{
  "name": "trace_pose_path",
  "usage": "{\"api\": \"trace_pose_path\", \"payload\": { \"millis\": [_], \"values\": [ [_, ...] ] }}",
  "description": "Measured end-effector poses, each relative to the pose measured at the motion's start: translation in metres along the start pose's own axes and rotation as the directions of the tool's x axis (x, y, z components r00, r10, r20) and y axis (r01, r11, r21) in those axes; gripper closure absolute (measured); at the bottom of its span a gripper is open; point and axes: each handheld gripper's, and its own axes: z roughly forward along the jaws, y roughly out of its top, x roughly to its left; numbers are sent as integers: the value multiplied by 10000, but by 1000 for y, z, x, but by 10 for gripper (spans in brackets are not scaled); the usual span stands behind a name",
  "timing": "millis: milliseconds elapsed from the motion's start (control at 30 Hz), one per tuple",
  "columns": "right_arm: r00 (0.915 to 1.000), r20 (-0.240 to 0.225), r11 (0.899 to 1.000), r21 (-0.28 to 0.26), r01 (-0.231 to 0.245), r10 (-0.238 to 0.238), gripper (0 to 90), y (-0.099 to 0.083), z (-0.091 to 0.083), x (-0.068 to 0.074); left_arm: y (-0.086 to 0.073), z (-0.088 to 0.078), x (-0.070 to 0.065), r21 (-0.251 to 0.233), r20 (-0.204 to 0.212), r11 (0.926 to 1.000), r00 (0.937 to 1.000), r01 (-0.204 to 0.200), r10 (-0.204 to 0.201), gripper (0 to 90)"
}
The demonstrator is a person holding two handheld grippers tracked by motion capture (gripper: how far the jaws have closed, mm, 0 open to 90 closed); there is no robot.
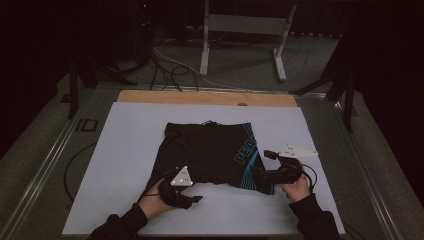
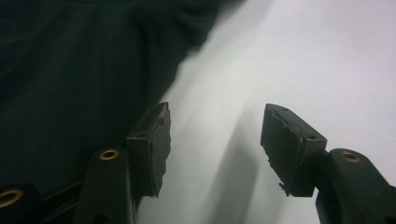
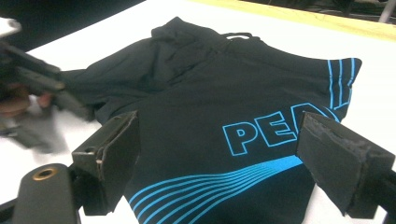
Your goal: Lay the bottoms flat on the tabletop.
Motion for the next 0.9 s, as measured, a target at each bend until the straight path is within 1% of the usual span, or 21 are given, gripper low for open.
{"api": "trace_pose_path", "payload": {
  "millis": [33, 100, 167, 200, 267, 300, 333, 367, 433, 467, 500, 567, 600, 633, 667, 700, 733, 767, 833, 867, 900],
  "values": [
    [10000, 0, 10000, 0, 0, 0, 144, 0, 0, 0, 0, 0, 0, 0, 0, 10000, 10000, 0, 0, 431],
    [10000, 8, 10000, 3, 18, -18, 144, 1, 0, 0, 2, 3, 6, 109, -377, 9999, 9993, -51, 55, 431],
    [10000, 0, 10000, -38, 40, -40, 144, 1, 0, 0, 4, 3, 10, 76, -492, 9998, 9986, -165, 169, 431],
    [10000, 22, 10000, -13, 42, -42, 145, 1, 0, 0, 5, 4, 12, 67, -638, 9998, 9978, -161, 165, 431],
    [10000, 21, 10000, 15, 26, -26, 145, 1, 0, -1, 7, 5, 14, 56, -608, 9999, 9981, -97, 100, 431],
    [10000, 19, 10000, 17, -2, 2, 145, 0, 0, -1, 10, 8, 16, 107, -614, 9998, 9980, -159, 165, 431],
    [10000, 29, 10000, 50, -4, 4, 146, 0, 1, -2, 13, 9, 15, 124, -489, 9998, 9986, -174, 180, 431],
    [10000, 35, 10000, 48, 29, -29, 146, 0, 1, -2, 15, 11, 14, 144, -449, 9997, 9987, -217, 224, 431],
    [10000, 25, 10000, 68, 37, -37, 146, 0, 2, -1, 19, 15, 11, 320, -495, 9985, 9978, -433, 449, 431],
    [10000, 25, 10000, 68, 37, -37, 146, 0, 2, -1, 19, 15, 11, 320, -495, 9985, 9978, -433, 449, 431],
    [10000, 41, 10000, 82, 49, -49, 146, -1, 2, -1, 22, 20, 10, 301, -631, 9995, 9979, -138, 157, 431],
    [10000, 21, 10000, 62, 36, -36, 147, -1, 2, -1, 24, 21, 14, 393, -726, 9992, 9974, -14, 43, 481],
    [10000, 18, 10000, 76, 35, -35, 147, -1, 3, -1, 25, 21, 17, 367, -770, 9993, 9970, 121, -92, 525],
    [10000, 11, 10000, 77, 56, -56, 147, -1, 3, -1, 26, 21, 20, 401, -826, 9991, 9965, 158, -125, 587],
    [10000, 30, 9999, 121, 86, -86, 147, -1, 3, 0, 26, 21, 22, 377, -820, 9991, 9965, 213, -182, 627],
    [10000, 30, 9999, 121, 86, -86, 147, -1, 3, 0, 26, 21, 22, 377, -820, 9991, 9965, 213, -182, 658],
    [9999, 16, 9998, 142, 122, -122, 147, -1, 3, 0, 26, 20, 23, 376, -921, 9989, 9955, 263, -227, 658],
    [9999, 48, 9998, 108, 159, -159, 147, -1, 3, 0, 26, 17, 24, 322, -828, 9992, 9964, 222, -195, 787],
    [9999, 41, 9998, 140, 164, -164, 147, -1, 3, 0, 27, 13, 23, 474, -569, 9987, 9982, 191, -164, 817],
    [9999, 19, 9998, 137, 135, -136, 147, -1, 3, 0, 28, 11, 21, 546, -428, 9985, 9991, 41, -17, 824],
    [9998, 34, 9998, 136, 174, -175, 147, -1, 2, -1, 30, 9, 17, 752, -291, 9970, 9994, -179, 202, 825]
  ]
}}
